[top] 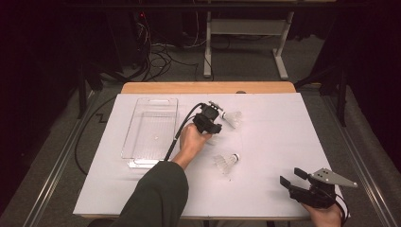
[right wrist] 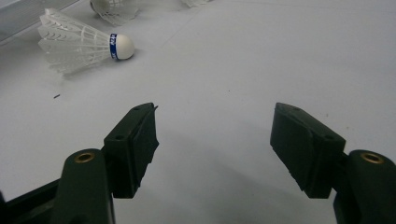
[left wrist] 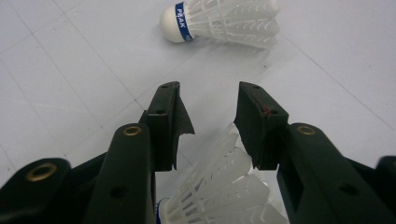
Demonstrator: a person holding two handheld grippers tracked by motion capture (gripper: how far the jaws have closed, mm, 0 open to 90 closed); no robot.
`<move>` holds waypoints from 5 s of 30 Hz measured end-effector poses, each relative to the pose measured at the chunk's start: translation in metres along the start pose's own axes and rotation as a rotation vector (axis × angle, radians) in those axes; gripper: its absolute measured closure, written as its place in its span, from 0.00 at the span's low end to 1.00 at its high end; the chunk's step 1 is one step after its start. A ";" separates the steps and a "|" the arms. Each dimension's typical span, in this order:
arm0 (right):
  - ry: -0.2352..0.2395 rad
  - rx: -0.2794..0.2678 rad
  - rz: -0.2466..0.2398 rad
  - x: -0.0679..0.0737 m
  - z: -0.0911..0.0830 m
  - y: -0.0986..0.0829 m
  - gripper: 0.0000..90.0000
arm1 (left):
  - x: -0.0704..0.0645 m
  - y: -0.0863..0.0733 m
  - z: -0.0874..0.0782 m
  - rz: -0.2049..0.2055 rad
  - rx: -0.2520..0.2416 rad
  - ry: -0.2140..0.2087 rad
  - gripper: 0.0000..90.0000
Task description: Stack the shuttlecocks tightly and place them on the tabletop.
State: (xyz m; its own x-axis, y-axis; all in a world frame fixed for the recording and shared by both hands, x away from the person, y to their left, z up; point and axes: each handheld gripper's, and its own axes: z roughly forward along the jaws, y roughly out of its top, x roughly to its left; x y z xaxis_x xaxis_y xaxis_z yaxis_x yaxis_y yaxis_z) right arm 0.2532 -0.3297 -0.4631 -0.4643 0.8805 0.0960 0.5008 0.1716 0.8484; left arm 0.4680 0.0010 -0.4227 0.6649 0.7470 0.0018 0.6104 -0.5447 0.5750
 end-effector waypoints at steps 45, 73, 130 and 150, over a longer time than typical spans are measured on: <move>-0.006 -0.002 0.003 0.000 -0.001 0.000 0.36 | 0.001 0.001 -0.034 -0.064 -0.079 -0.119 0.43; -0.010 0.000 0.002 0.001 0.000 0.000 0.36 | -0.004 -0.028 -0.073 -0.030 -0.131 -0.139 0.43; -0.013 0.002 0.007 0.001 0.000 0.000 0.36 | -0.010 -0.096 -0.099 -0.054 -0.148 -0.163 0.45; -0.013 0.006 0.010 0.000 0.000 0.000 0.36 | -0.015 -0.116 -0.101 -0.059 -0.148 -0.167 0.45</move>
State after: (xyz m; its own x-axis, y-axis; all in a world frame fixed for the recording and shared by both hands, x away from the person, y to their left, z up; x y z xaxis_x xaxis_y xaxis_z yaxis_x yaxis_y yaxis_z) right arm 0.2529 -0.3301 -0.4632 -0.4496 0.8878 0.0982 0.5098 0.1648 0.8444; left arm 0.3442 0.0914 -0.4070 0.6994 0.6958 -0.1635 0.5887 -0.4311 0.6838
